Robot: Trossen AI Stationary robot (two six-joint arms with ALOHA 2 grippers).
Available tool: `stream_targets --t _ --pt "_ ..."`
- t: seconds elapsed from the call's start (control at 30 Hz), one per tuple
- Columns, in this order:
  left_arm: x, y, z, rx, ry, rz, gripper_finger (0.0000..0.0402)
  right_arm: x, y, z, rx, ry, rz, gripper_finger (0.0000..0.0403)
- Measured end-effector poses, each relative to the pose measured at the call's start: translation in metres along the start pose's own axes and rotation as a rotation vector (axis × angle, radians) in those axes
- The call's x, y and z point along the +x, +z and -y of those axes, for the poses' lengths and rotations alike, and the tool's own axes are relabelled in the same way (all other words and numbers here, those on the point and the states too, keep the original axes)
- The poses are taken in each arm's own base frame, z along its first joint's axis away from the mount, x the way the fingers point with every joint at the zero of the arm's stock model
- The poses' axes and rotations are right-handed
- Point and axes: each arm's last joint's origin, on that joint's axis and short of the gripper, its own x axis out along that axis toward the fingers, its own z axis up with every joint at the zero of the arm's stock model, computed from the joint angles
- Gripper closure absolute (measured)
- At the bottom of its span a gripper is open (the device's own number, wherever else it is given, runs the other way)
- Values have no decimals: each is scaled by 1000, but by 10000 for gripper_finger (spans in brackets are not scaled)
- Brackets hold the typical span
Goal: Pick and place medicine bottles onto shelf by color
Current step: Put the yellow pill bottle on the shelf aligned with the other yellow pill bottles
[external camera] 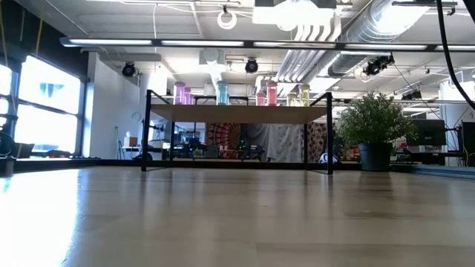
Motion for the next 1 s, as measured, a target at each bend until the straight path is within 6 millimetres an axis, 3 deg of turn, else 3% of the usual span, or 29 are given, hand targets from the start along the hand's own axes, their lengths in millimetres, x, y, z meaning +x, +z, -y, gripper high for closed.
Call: stream_targets --t 0.4,0.6,0.9,1.0 --pt "0 1 0 29 0 9 297 1 0 1 0 -2 -1 310" --pt "0 1 0 38 -6 6 312 1 -1 1 -5 0 -7 309" --pt "0 -7 -2 83 55 -69 307 -3 -11 4 -26 -20 -120 230" --pt "-1 -12 -5 100 108 -115 307 -14 -3 10 -3 -23 -164 214"
